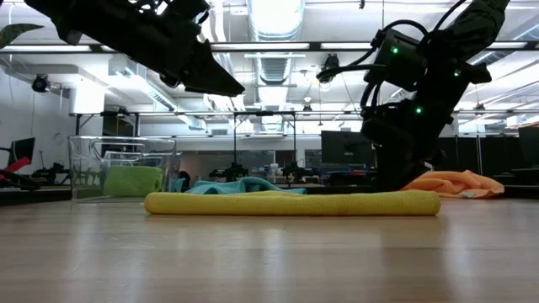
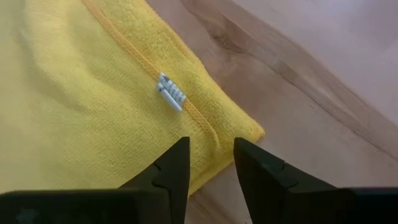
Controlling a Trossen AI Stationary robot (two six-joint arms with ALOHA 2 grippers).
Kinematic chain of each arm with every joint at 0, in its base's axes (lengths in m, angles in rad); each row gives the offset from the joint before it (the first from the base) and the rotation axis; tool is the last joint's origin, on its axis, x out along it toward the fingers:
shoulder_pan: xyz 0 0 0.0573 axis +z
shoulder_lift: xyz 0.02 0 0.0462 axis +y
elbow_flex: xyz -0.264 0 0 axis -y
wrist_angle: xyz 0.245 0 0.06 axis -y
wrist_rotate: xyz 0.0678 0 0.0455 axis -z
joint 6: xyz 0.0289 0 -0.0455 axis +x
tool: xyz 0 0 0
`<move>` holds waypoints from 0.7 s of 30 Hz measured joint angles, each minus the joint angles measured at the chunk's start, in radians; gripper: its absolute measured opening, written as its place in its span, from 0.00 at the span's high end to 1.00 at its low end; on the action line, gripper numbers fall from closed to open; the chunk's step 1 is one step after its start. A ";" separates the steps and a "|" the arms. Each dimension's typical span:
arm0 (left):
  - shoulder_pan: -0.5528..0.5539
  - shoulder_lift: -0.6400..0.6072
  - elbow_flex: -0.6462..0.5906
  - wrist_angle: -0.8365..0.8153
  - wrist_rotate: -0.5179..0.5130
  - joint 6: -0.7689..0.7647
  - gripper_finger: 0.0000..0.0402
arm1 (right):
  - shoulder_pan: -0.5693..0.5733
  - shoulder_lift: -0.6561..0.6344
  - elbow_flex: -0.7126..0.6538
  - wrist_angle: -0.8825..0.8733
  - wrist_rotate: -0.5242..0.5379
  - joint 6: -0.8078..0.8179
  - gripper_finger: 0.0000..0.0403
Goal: Roll microfiber towels into tight, uniform cylinder then place into a basket
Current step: Fold the yellow microfiber towel
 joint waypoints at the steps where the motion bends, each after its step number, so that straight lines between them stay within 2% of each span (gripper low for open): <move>1: 0.000 0.000 0.000 0.000 0.000 0.000 0.45 | 0.000 0.007 0.000 0.006 0.000 0.000 0.70; 10: 0.000 0.000 0.000 -0.001 0.000 0.000 0.45 | 0.000 0.027 0.000 0.030 0.014 0.003 0.75; 19: 0.000 0.000 0.000 -0.001 0.000 0.000 0.45 | 0.000 0.018 0.000 0.030 0.031 0.000 0.95; 21: 0.000 0.000 0.000 -0.002 0.000 0.000 0.45 | 0.000 0.015 0.000 0.030 0.031 -0.004 0.97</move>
